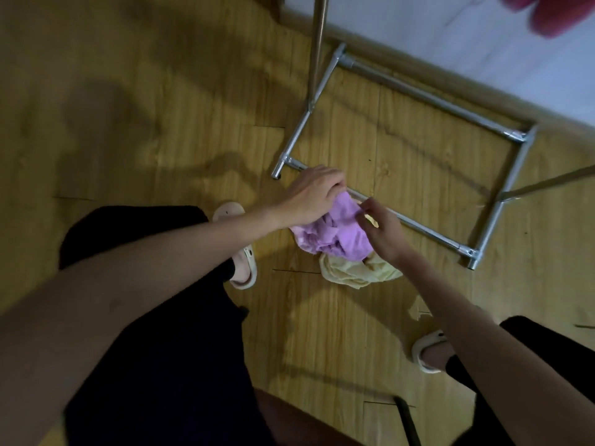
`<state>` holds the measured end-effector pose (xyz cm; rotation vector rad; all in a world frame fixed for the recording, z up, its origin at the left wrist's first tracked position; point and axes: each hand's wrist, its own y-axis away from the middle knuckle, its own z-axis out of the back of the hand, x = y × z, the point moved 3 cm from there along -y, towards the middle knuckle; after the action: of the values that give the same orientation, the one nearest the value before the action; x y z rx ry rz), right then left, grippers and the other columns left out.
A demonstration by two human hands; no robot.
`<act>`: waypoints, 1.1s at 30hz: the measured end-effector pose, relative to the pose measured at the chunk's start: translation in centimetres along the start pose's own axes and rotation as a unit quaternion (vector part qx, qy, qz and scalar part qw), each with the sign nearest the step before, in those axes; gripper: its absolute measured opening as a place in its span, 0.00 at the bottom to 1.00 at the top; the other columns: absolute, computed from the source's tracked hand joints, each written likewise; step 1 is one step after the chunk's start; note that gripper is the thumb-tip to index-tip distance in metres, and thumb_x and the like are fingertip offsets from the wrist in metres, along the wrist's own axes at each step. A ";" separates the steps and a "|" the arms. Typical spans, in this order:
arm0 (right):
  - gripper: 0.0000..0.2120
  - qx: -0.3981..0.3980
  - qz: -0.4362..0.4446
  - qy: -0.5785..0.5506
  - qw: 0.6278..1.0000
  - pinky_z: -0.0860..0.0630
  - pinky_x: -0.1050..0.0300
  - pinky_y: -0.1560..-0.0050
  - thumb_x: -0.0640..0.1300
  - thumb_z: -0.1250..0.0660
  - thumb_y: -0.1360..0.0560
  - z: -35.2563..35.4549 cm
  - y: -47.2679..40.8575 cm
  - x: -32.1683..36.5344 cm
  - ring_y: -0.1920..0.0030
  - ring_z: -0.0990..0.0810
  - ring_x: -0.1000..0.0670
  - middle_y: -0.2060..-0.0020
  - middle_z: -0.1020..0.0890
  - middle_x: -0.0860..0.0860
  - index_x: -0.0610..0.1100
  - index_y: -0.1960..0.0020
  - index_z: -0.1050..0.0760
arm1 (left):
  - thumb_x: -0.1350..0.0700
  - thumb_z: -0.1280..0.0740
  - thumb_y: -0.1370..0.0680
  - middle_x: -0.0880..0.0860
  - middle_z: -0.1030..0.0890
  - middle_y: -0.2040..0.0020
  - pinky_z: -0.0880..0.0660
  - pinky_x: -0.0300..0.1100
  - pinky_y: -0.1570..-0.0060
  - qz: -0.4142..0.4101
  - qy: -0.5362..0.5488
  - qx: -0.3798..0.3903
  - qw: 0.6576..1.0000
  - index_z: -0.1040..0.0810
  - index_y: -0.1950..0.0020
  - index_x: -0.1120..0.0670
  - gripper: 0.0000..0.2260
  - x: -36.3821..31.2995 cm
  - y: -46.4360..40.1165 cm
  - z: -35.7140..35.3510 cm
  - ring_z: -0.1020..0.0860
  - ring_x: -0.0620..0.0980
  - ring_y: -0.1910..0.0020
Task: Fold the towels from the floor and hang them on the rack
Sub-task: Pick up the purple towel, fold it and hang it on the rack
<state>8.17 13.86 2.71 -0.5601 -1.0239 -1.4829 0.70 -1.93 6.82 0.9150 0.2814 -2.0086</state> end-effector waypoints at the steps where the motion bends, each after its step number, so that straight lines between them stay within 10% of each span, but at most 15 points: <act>1: 0.03 -0.021 0.011 -0.008 1.000 0.32 0.65 0.58 0.38 0.39 0.20 0.7 1.1 1.2 0.60 0.26 0.58 0.62 0.23 0.52 0.42 0.53 0.30 | 0.59 0.40 0.20 0.54 0.24 0.63 0.28 0.52 0.57 0.017 0.034 -0.018 0.999 0.28 0.59 0.58 0.08 -1.3 0.8 0.4 0.25 0.54 0.61; 7: 0.03 -0.110 0.063 -0.069 0.990 0.31 0.65 0.58 0.42 0.39 0.23 5.7 7.5 7.8 0.62 0.26 0.61 0.64 0.26 0.58 0.44 0.55 0.32 | 0.60 0.39 0.22 0.43 0.29 0.68 0.34 0.36 0.64 0.005 0.160 -0.120 0.980 0.27 0.59 0.58 0.06 -10.6 5.3 4.2 0.29 0.38 0.67; 19: 0.02 -0.202 0.140 -0.067 0.967 0.24 0.55 0.55 0.40 0.34 0.27 13.6 17.0 17.4 0.57 0.21 0.49 0.60 0.19 0.47 0.45 0.55 0.25 | 0.63 0.39 0.22 0.45 0.29 0.68 0.36 0.29 0.65 -0.147 0.236 -0.121 0.953 0.27 0.59 0.58 0.06 -28.9 9.6 14.1 0.32 0.35 0.68; 27: 0.08 -0.396 0.191 -0.088 0.894 0.27 0.62 0.59 0.36 0.31 0.28 16.5 22.6 22.9 0.63 0.25 0.55 0.61 0.24 0.53 0.42 0.54 0.30 | 0.61 0.36 0.22 0.55 0.27 0.64 0.34 0.44 0.60 -0.072 0.383 -0.155 0.908 0.25 0.64 0.56 0.11 -33.9 11.5 18.4 0.30 0.51 0.61; 33: 0.10 -0.372 0.305 0.009 0.876 0.28 0.60 0.61 0.45 0.29 0.27 16.5 24.7 28.0 0.60 0.25 0.51 0.58 0.24 0.52 0.44 0.53 0.29 | 0.60 0.36 0.21 0.54 0.23 0.65 0.30 0.43 0.58 -0.085 0.380 -0.132 0.912 0.22 0.64 0.54 0.12 -36.6 12.8 20.4 0.26 0.50 0.61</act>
<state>22.89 14.60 40.80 -1.2806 -0.1599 -1.2501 13.10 3.40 48.50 1.4988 1.0660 -1.6157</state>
